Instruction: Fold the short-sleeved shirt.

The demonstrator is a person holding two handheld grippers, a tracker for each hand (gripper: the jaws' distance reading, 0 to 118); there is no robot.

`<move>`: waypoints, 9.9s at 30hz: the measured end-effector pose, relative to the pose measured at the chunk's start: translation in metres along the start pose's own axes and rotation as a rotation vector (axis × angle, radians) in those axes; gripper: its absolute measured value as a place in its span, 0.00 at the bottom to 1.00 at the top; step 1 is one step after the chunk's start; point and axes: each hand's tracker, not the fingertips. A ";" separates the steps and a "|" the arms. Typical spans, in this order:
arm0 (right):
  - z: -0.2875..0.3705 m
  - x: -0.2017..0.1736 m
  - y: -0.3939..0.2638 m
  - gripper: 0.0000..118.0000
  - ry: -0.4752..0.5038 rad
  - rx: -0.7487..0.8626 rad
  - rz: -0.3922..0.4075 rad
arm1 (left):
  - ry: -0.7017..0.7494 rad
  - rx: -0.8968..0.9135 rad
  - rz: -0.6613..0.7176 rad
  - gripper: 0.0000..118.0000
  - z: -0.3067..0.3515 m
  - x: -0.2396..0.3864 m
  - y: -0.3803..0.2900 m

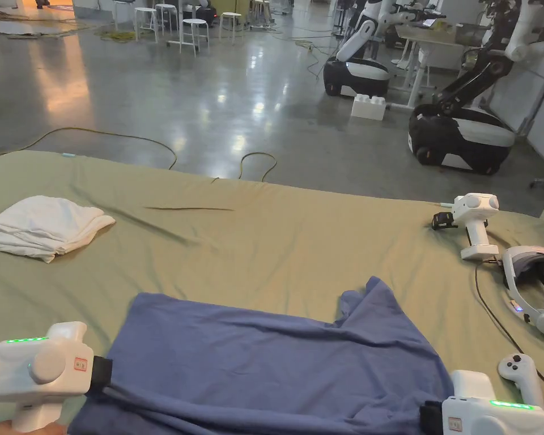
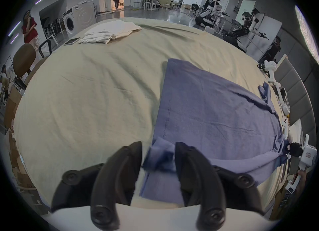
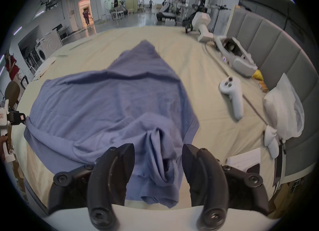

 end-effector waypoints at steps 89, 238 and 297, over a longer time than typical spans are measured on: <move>-0.006 -0.009 -0.079 0.09 0.045 -0.093 0.024 | -0.002 -0.028 -0.165 0.04 0.022 -0.010 -0.079; 0.120 0.033 -0.013 0.01 0.108 0.103 0.081 | -0.156 0.273 -0.110 0.05 0.100 -0.042 -0.033; 0.192 -0.114 -0.024 0.00 -0.036 0.892 -0.043 | -0.039 0.836 -0.187 0.00 0.164 0.065 -0.069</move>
